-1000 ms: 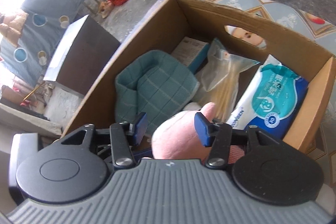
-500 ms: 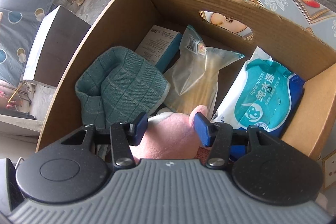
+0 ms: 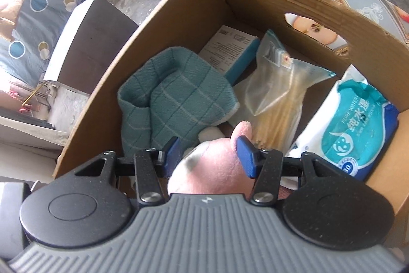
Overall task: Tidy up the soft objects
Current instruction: 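Lower the plush toy into the box and open the right gripper, then move the right gripper to the white yogurt cup and grasp its rim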
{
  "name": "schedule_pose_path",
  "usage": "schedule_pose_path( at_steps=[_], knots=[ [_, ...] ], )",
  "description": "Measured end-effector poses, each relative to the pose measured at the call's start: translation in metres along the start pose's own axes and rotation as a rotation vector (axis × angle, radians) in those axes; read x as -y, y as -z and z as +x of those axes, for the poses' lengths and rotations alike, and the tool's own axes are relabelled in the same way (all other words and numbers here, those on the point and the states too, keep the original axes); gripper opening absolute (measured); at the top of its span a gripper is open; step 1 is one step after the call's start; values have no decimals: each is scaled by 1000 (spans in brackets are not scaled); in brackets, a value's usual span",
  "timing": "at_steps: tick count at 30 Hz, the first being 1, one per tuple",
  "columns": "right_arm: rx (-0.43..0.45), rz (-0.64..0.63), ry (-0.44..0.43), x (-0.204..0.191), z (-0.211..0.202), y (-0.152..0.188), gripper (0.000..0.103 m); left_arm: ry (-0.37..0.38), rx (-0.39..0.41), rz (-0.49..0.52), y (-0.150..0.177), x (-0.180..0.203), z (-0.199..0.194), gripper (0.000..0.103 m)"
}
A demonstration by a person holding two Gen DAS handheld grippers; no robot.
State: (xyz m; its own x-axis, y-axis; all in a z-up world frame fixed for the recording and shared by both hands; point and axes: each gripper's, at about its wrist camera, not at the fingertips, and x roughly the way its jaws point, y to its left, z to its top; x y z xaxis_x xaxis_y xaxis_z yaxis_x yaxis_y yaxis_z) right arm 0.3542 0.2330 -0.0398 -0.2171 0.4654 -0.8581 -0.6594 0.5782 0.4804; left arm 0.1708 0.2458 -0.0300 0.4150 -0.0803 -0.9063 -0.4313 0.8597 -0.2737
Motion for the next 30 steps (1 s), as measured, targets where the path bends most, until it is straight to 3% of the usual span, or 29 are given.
schedule_pose_path(
  at_steps=[3,8,16,24,30],
  knots=[
    [5,-23,8,-5,5,-2,49,8,4,5,3,2,1,53],
    [1,-53,97,-1,16,-2,49,-14,5,9,2,8,9,59],
    [71,36,69,21,-5,1,50,-18,49,3,3,0,-8,68],
    [238,99,-6,22,-74,22,56,16,196,20,13,0,-60,73],
    [401,93,24,21,-151,91,71,54,318,120,32,17,-107,80]
  ],
)
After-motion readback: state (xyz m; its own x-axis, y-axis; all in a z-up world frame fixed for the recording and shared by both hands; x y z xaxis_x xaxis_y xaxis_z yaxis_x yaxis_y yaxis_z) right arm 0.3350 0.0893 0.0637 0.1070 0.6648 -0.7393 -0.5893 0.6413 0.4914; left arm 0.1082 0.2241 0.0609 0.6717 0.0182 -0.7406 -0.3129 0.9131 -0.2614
